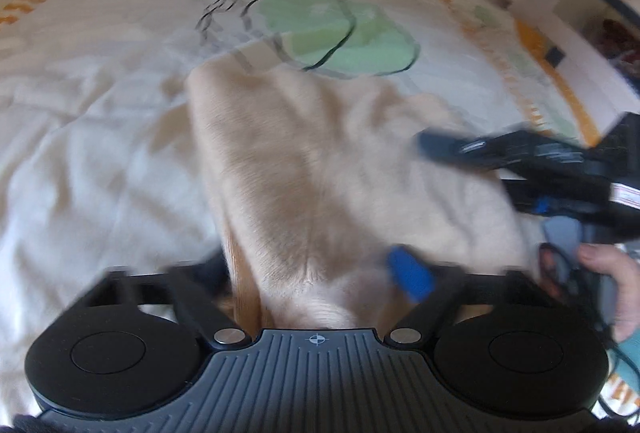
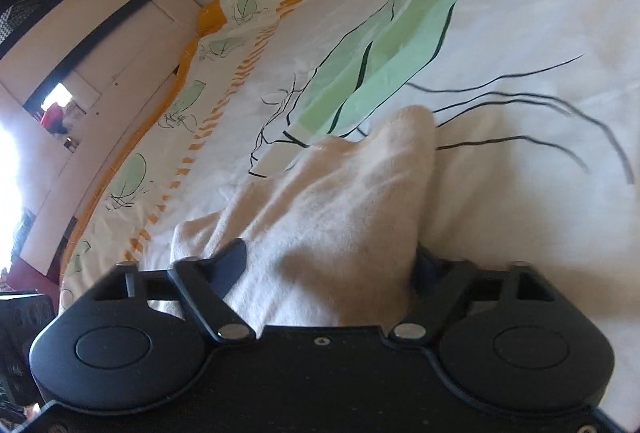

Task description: Fold small clothes

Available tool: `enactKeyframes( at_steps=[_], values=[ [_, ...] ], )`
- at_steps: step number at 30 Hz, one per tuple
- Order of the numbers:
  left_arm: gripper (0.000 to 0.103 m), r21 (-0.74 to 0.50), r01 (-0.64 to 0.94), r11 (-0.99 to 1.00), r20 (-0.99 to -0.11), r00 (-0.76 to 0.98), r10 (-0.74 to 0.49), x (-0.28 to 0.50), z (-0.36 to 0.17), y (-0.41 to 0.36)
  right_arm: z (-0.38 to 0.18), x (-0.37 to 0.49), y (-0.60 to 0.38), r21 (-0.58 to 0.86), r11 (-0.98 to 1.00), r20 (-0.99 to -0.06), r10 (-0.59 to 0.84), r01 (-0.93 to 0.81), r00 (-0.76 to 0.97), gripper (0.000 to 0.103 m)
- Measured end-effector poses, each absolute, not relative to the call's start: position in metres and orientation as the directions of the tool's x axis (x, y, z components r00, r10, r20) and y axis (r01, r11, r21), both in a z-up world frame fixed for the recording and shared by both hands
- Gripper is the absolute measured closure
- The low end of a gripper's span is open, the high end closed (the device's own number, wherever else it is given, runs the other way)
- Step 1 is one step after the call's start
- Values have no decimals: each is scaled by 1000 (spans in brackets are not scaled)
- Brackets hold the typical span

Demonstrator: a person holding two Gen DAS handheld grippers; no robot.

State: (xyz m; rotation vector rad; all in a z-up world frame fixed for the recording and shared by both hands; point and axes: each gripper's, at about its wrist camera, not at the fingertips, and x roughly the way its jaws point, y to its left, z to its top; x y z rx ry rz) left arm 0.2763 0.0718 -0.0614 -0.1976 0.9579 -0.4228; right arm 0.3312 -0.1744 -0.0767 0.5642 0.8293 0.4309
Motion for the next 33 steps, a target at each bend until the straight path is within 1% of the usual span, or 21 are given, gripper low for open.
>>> enactKeyframes(
  at_steps=[1,3,7,12,19,22,24,25,27,28,33],
  values=[
    [58,-364,261,894,-742,498,-448,277,-60,72,-76,331,-174,612,779,-570,554,-137,607,54],
    [67,-387,259,885,-739,487,-466,277,-58,73,-72,327,-174,601,788,-573,541,-133,615,58],
    [71,-407,244,880,-752,458,-475,275,-52,68,-55,313,-174,556,823,-604,495,-115,625,62],
    [72,-540,197,818,-735,362,-573,260,-55,64,-41,283,-191,546,836,-644,465,-62,607,62],
    [72,-593,240,769,-728,249,-639,202,-58,29,-32,202,-227,510,860,-708,421,-1,567,62],
    [71,-620,235,749,-718,213,-662,179,-62,21,-30,172,-239,515,857,-715,413,25,564,61],
    [69,-609,239,756,-725,219,-653,169,-65,18,-33,159,-246,507,861,-718,398,37,572,57],
    [65,-595,234,768,-732,236,-639,166,-67,19,-35,155,-248,487,872,-723,371,51,582,56],
    [61,-599,206,774,-728,264,-633,163,-68,27,-37,150,-252,432,898,-730,292,86,618,46],
    [59,-607,183,773,-723,275,-633,163,-70,32,-36,147,-253,412,905,-726,260,100,637,44],
    [57,-611,114,783,-726,312,-612,152,-68,56,-21,131,-250,340,936,-694,184,90,696,43]
  ],
)
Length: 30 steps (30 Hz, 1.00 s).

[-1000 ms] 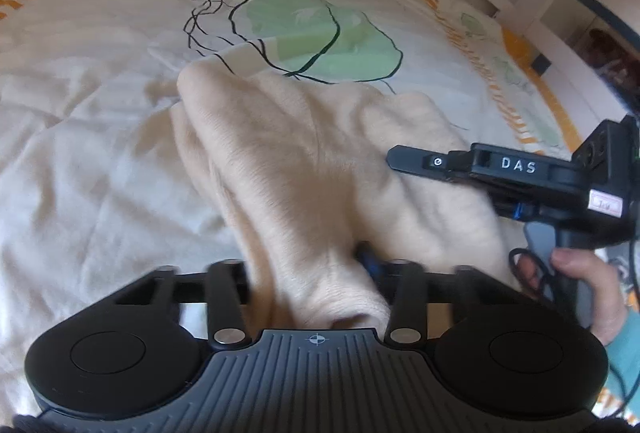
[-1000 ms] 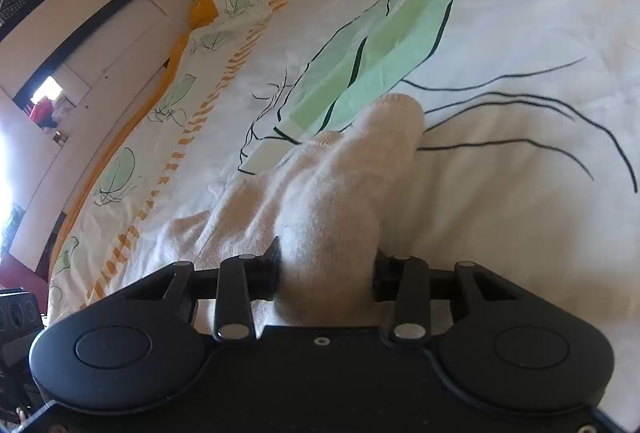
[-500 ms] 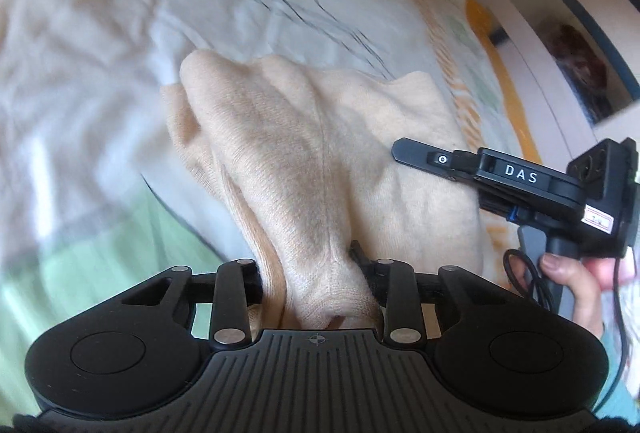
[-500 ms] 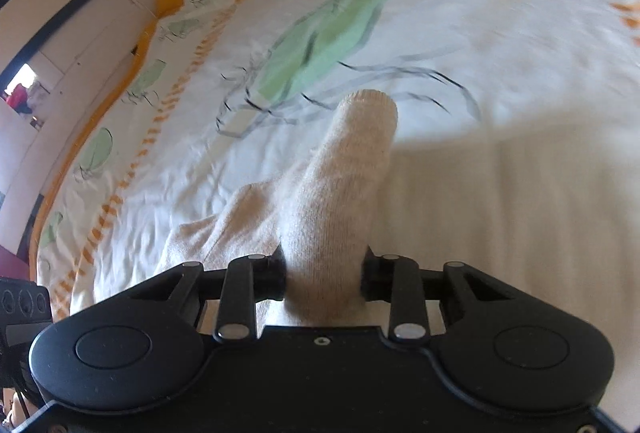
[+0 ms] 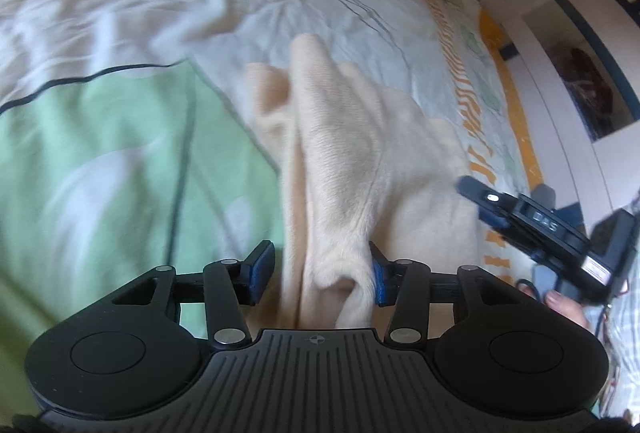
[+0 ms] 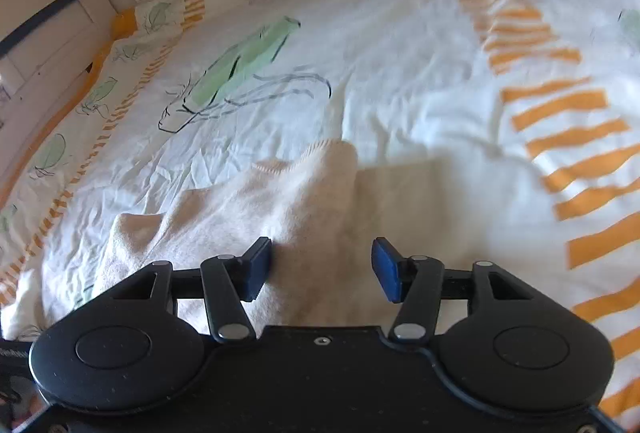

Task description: Fold small clothes

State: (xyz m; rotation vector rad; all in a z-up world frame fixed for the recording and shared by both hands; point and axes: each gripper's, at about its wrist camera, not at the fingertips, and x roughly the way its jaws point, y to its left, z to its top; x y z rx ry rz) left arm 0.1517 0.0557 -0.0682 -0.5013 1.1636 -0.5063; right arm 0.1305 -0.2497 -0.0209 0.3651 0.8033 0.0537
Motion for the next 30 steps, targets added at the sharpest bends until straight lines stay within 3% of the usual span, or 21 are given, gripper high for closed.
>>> enactKeyframes(
  at_steps=[7,14,19,21,24,30],
  values=[
    [55,-507,100,856,-773,387,-503,135,-48,65,-1,91,-236,289,957,-646,168,34,745,41],
    [56,-260,260,930,-721,588,-366,122,6,25,-4,70,-219,226,974,-665,142,16,733,40],
    [56,-124,263,957,-730,629,-267,149,-11,0,-17,77,-212,195,980,-710,113,40,695,39],
    [55,-60,239,969,-762,616,-199,163,-30,-6,-27,78,-208,155,986,-735,79,54,674,29],
    [53,-6,214,977,-778,612,-139,174,-51,-7,-37,79,-209,149,985,-746,57,83,664,22],
    [54,51,222,974,-751,651,-109,160,-26,-9,-30,75,-214,182,978,-740,70,99,669,18]
  ],
)
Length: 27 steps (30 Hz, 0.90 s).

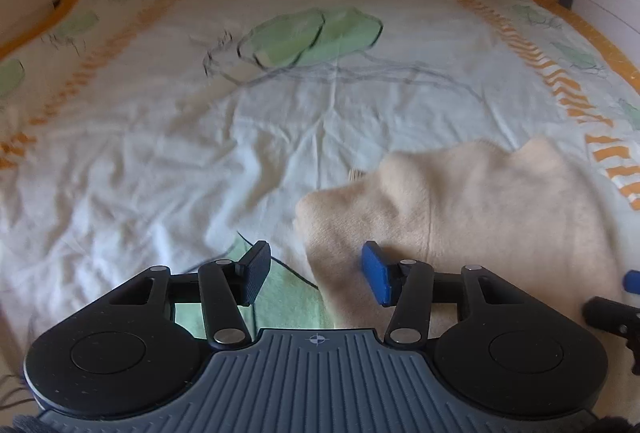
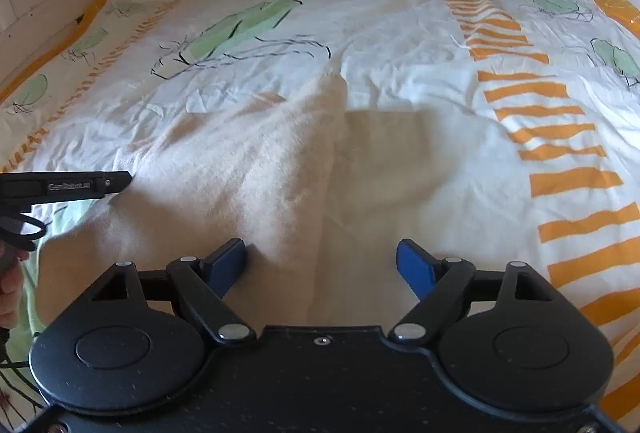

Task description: Fold small clothes

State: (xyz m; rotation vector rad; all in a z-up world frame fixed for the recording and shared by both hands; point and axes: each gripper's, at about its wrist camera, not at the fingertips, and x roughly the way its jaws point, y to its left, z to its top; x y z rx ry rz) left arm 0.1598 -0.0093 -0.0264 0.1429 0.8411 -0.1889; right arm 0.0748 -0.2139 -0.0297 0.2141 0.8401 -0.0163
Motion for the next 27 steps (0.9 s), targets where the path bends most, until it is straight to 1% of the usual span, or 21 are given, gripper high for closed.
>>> enactKeyframes(
  at_steps=[1,2,3,4,6,9,13,16,21,24,27],
  values=[
    [53,65,224,972,-739,666,-105,153,-20,-10,-26,72,-214,183,978,-737,69,100,672,17],
    [52,79,226,971,-726,681,-99,145,-13,-11,-23,70,-214,186,977,-737,70,102,672,13],
    [48,95,223,970,-711,697,-91,136,-5,-12,-19,67,-214,191,976,-736,73,103,674,4],
    [40,107,218,970,-696,713,-84,127,1,-12,-15,64,-214,199,975,-733,78,103,676,0],
    [32,117,208,971,-672,736,-76,111,10,-14,-7,56,-214,215,970,-722,83,110,687,0],
    [31,110,201,973,-666,742,-78,92,17,-16,3,46,-211,204,972,-725,68,118,685,0],
    [31,34,206,978,-671,730,-130,69,21,-14,15,31,-207,179,975,-705,34,131,709,0],
    [31,5,189,982,-674,726,-137,55,22,-14,20,27,-204,159,979,-727,27,131,686,0],
    [31,-33,150,988,-685,717,-132,41,22,-12,22,18,-202,171,976,-738,37,134,674,0],
    [31,-34,169,985,-716,684,-142,38,19,-14,22,11,-198,156,979,-741,26,134,670,0],
    [31,-2,176,984,-737,665,-121,35,14,-19,22,5,-196,146,979,-745,13,143,667,0]
  ],
)
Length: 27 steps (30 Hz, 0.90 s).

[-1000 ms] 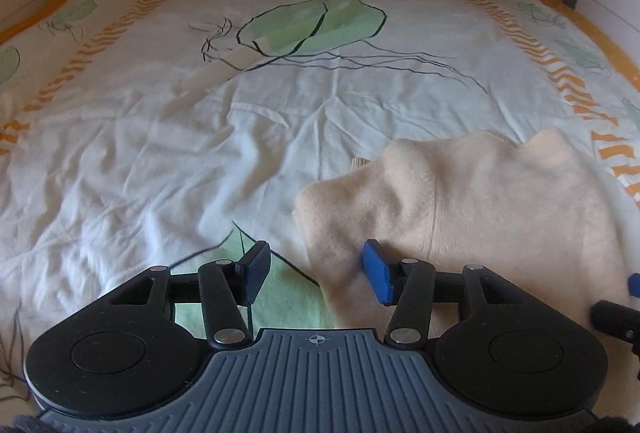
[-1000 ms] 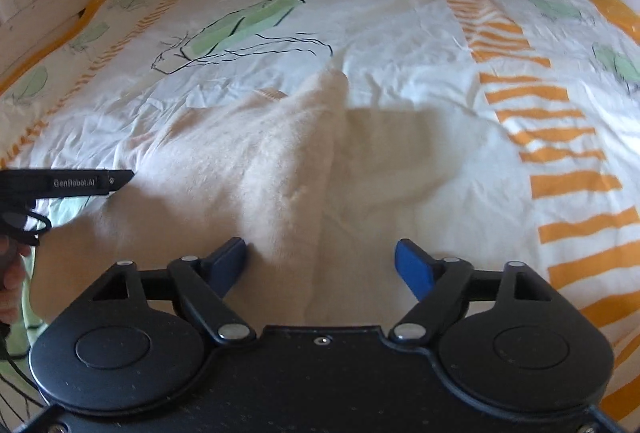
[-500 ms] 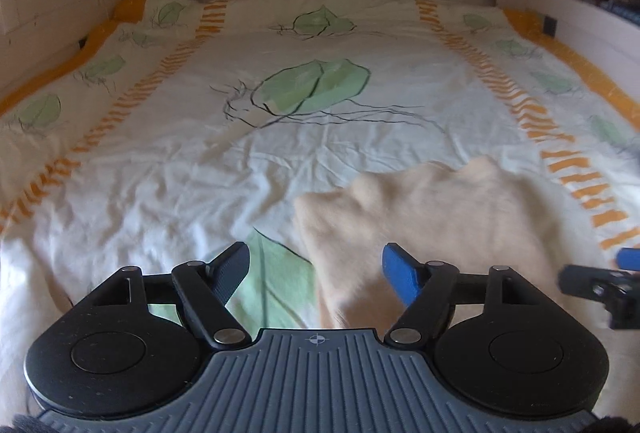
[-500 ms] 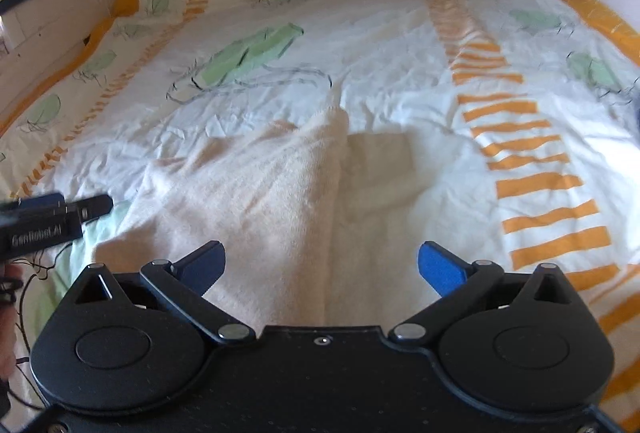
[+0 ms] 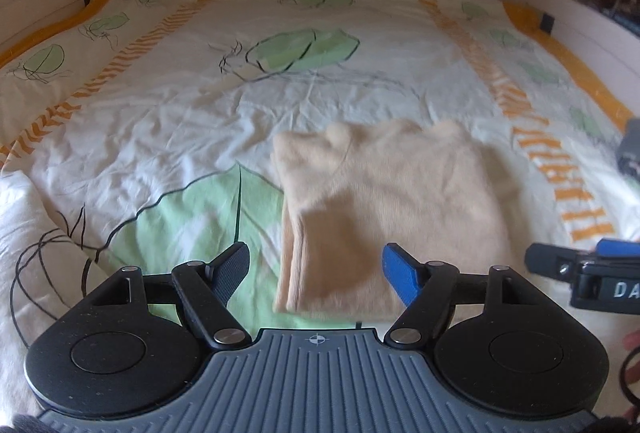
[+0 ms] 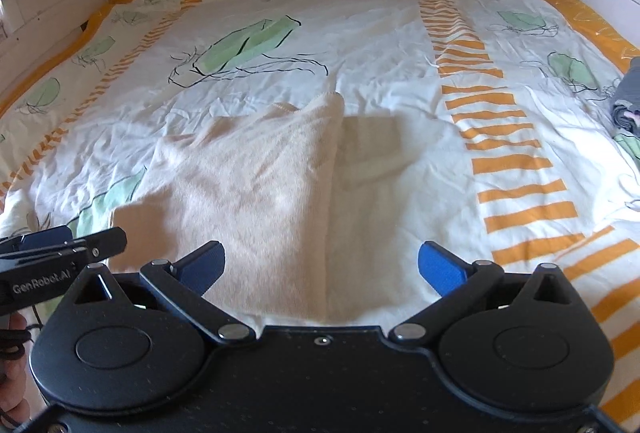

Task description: Fold small clothes

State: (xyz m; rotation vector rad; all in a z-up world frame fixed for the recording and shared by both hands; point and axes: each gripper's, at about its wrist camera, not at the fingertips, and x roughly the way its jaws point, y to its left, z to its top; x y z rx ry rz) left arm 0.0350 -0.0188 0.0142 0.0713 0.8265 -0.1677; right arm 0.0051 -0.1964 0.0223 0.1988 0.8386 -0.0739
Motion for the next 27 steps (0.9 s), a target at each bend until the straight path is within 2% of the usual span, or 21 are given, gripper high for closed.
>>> enactKeyframes(
  at_steps=[10,27],
  values=[
    [31,-1,180,984,-775,621,-114,26,9,-21,21,-5,-198,152,975,-752,7,162,659,0],
    [31,-6,183,983,-777,618,-120,23,15,-21,19,-6,-195,148,977,-754,12,153,656,0]
  ],
)
